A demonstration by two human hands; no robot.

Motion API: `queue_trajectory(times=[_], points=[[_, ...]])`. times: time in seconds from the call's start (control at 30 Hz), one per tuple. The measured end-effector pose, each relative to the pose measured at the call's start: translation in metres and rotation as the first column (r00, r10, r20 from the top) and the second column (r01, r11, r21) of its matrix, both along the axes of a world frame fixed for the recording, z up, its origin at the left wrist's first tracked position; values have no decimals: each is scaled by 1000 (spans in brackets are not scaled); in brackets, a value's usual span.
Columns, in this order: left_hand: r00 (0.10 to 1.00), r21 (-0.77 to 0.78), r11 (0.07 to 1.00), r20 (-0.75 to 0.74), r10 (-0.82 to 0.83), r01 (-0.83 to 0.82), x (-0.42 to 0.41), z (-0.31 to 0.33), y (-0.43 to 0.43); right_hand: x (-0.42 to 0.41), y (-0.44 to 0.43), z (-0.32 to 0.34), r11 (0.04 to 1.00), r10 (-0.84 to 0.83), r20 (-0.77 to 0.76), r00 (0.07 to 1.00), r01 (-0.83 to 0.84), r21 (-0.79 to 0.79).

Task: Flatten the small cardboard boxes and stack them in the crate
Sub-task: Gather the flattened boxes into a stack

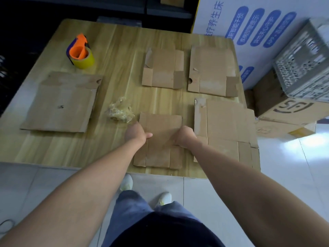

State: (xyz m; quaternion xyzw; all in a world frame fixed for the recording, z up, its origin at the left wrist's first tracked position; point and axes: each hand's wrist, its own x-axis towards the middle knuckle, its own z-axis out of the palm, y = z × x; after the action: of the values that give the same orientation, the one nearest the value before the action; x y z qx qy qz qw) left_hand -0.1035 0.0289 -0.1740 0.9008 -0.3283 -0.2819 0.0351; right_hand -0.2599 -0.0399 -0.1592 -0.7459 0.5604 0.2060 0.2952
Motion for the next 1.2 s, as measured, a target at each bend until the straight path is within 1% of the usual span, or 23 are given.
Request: queue_trajectory(times=[0.07, 0.1, 0.17, 0.2, 0.3, 0.37, 0.47, 0.53, 0.57, 0.67, 0.73, 0.83, 0.93, 1.07, 1.2], points=[[993, -30, 995, 65, -97, 99, -1, 1, -1, 2, 4, 0, 998, 31, -47, 998, -33, -50], [978, -57, 981, 108, -177, 184, -1, 0, -2, 4, 6, 0, 997, 38, -60, 998, -42, -70], [912, -90, 916, 172, -372, 391, -1, -2, -5, 8, 5, -2, 990, 87, -104, 991, -97, -99], [881, -88, 883, 166, -443, 461, 1, -3, -7, 9, 4, -2, 987, 106, -125, 986, -120, -109], [832, -45, 834, 117, -543, 550, 10, -1, -19, 15, -2, -5, 963, 208, -194, 959, -236, -131], [799, 9, 805, 112, -590, 593, 14, 3, -28, 15, -2, -7, 965, 202, -185, 962, -228, -129], [739, 168, 742, 92, -667, 649, 14, 17, -49, 10, -8, 2, 978, 158, -137, 978, -174, -118], [719, 236, 712, 72, -691, 661, 14, 30, -66, 4, -23, 17, 975, 134, -83, 988, -146, -165], [721, 218, 718, 79, -688, 661, 14, 37, -76, 0, -34, 27, 974, 100, -41, 994, -106, -200], [770, 32, 776, 108, -629, 630, 14, 59, -105, -13, -67, 58, 953, 11, 15, 1000, -6, -302], [799, -94, 794, 59, -598, 601, 9, 73, -123, -23, -87, 75, 938, -36, 27, 999, 43, -343], [815, -276, 786, -19, -580, 553, -1, 89, -148, -39, -112, 95, 918, -100, 37, 994, 107, -383], [830, -390, 778, -56, -554, 493, -13, 96, -169, -55, -136, 103, 899, -135, 48, 990, 143, -414], [866, -436, 799, -83, -493, 414, -29, 97, -193, -75, -171, 98, 882, -162, 73, 984, 178, -436], [908, -443, 833, -93, -409, 330, -39, 92, -213, -94, -210, 84, 885, -193, 100, 976, 218, -412]])
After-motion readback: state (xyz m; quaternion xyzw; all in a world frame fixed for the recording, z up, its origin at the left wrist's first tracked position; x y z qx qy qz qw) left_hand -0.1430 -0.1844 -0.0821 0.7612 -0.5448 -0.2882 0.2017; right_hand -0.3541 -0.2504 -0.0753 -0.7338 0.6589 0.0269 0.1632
